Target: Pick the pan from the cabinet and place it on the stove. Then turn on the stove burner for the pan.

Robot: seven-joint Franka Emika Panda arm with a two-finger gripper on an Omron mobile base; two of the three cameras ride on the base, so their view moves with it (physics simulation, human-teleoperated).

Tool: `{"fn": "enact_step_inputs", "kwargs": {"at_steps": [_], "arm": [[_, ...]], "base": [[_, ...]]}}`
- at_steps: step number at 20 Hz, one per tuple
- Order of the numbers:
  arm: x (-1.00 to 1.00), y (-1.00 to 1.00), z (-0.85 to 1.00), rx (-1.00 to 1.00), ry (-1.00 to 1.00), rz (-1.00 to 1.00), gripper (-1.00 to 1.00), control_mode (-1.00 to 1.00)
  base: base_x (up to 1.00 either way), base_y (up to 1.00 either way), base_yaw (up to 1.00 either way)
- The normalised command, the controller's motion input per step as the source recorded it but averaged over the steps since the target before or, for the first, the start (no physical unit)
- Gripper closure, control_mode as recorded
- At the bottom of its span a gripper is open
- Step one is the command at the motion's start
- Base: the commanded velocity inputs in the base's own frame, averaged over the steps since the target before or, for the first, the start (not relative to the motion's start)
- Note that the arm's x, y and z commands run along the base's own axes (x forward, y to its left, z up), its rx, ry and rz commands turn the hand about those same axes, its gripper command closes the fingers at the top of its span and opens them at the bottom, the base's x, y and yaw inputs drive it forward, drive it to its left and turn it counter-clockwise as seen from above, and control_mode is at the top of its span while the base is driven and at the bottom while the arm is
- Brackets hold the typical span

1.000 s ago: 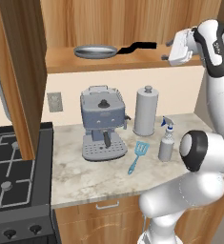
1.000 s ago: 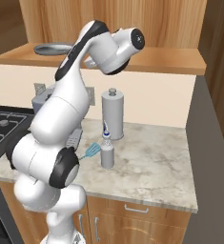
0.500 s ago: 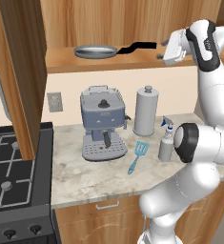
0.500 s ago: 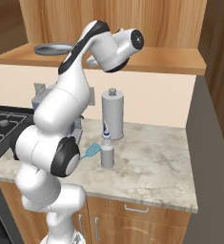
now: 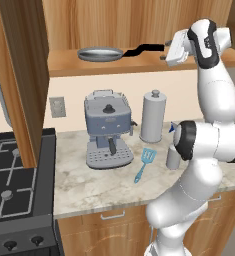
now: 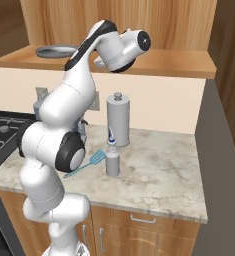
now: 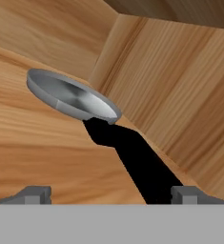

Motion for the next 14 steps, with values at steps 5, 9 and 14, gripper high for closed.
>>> {"fn": "enact_step_inputs", "kwargs": {"at_steps": [5,9,14], "arm": [[0.4,0.0,0.0,-0.03,-0.01,0.0,-1.0,-1.0],[0.42,0.0,0.0,-0.04,0.0,0.0,-1.0,-1.0],[0.38,0.0,-0.07,-0.06,0.0,0.01,-1.0,-1.0]], "base": [[0.0,0.0,0.0],[0.0,0.0,0.0],[0.0,0.0,0.0]]}}
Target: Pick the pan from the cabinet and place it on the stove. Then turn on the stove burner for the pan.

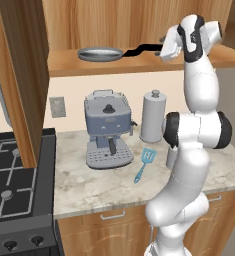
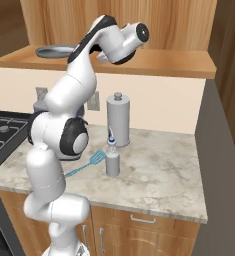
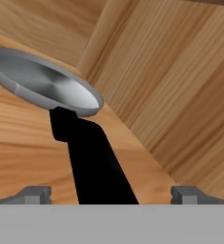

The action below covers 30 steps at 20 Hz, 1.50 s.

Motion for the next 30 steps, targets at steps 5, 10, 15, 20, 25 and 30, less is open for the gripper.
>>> {"fn": "enact_step_inputs", "kwargs": {"at_steps": [5,10,15,20,25,30], "arm": [[0.25,0.0,-0.19,-0.07,0.0,0.03,-1.0,-1.0],[0.17,0.03,-0.24,-0.05,0.0,0.05,-1.0,-1.0],[0.14,0.09,-0.31,-0.07,0.01,0.04,-1.0,-1.0],[0.08,0.16,-0.37,-0.08,0.02,0.02,1.0,-1.0],[0.02,0.08,-0.22,-0.06,0.01,0.02,1.0,-1.0],[0.0,0.01,-0.01,0.0,-0.03,0.01,1.0,-1.0]], "base": [[0.0,0.0,0.0],[0.0,0.0,0.0],[0.0,0.0,0.0],[0.0,0.0,0.0],[0.0,0.0,0.0],[0.0,0.0,0.0]]}}
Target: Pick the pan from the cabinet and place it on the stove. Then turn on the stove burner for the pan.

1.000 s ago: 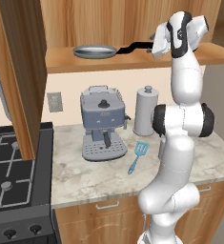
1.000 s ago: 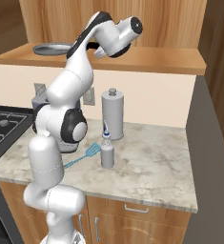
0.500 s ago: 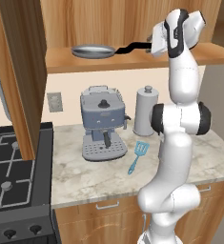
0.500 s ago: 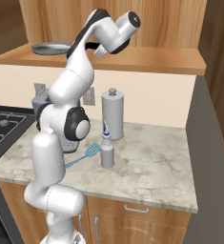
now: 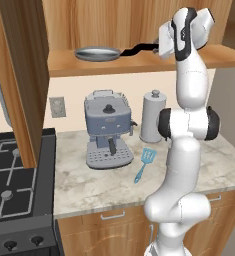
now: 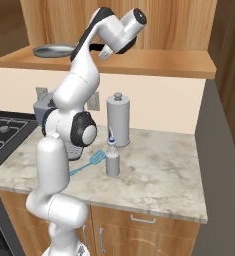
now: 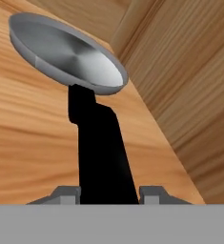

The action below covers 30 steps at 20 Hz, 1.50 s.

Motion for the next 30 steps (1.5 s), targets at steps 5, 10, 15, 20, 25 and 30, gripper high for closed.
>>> {"fn": "enact_step_inputs", "kwargs": {"at_steps": [5,10,15,20,25,30], "arm": [[-0.15,0.0,0.0,0.0,-0.22,0.0,1.0,-1.0],[-0.26,0.09,0.0,0.0,-0.3,0.0,1.0,-1.0],[-0.43,0.24,-0.01,0.0,-0.34,0.0,1.0,-1.0],[-0.67,0.3,-0.05,0.0,-0.34,0.0,1.0,-1.0],[-0.83,0.24,-0.01,0.0,-0.3,0.0,1.0,-1.0],[-0.98,0.0,0.0,0.0,-0.26,0.0,1.0,-1.0]], "base": [[0.0,0.0,0.0],[0.0,0.0,0.0],[0.0,0.0,0.0],[0.0,0.0,0.0],[0.0,0.0,0.0],[0.0,0.0,0.0]]}}
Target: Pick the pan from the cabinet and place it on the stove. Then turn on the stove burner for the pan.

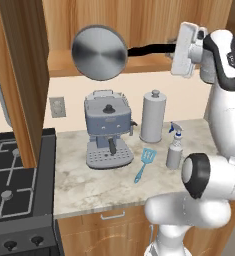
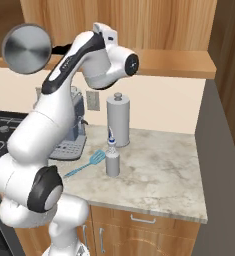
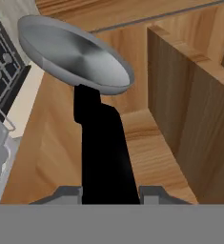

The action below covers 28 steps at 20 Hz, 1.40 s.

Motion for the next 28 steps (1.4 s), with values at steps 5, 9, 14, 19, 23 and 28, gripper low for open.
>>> {"fn": "enact_step_inputs", "kwargs": {"at_steps": [5,9,14,19,23,28], "arm": [[-0.96,0.0,0.0,0.0,-0.13,-0.01,1.0,-1.0],[-0.79,0.11,-0.15,-0.06,-0.02,0.0,1.0,-1.0],[-0.58,0.23,-0.32,-0.09,0.0,0.0,1.0,-1.0],[-0.33,0.36,-0.41,-0.11,0.04,0.0,1.0,-1.0],[-0.21,0.36,-0.41,-0.09,0.03,0.05,1.0,-1.0],[-0.12,0.52,-0.36,-0.05,0.04,0.07,1.0,-1.0]], "base": [[0.0,0.0,0.0],[0.0,0.0,0.0],[0.0,0.0,0.0],[0.0,0.0,0.0],[0.0,0.0,0.0],[0.0,0.0,0.0]]}}
